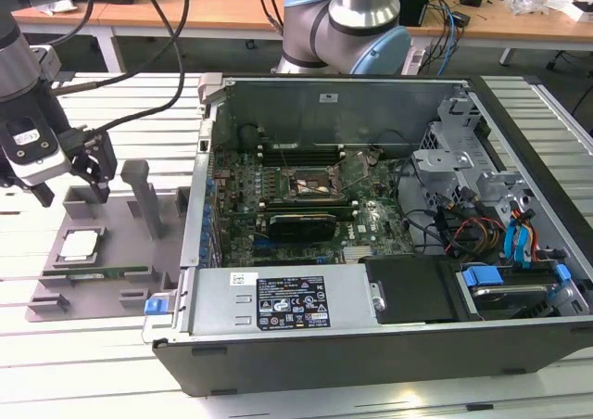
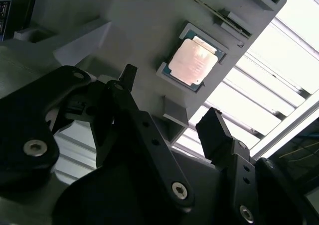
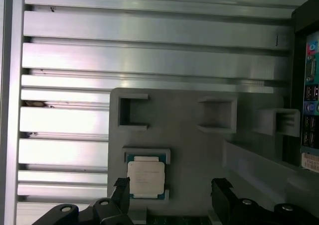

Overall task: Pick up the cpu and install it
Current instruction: 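Pick up the cpu and move it towards the insertion slot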

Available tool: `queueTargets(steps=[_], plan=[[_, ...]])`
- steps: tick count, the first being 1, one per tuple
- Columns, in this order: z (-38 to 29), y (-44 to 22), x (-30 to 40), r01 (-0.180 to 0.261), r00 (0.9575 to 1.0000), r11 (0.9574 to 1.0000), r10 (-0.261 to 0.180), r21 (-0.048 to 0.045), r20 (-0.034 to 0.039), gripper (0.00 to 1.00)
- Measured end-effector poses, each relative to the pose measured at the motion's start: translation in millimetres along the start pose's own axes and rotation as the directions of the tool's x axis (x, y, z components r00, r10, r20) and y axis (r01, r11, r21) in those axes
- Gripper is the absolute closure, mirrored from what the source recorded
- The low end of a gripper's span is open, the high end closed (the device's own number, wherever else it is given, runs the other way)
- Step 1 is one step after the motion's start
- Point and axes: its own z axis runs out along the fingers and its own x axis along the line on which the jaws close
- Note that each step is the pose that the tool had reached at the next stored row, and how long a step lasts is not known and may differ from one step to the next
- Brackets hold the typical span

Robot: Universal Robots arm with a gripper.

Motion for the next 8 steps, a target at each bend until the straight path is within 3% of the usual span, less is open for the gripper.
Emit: queueTargets(steps=[8], plan=[[9.4, 0.0, 0.2, 0.0, 1.0, 1.0, 0.0, 0.0, 0.0, 0.24]])
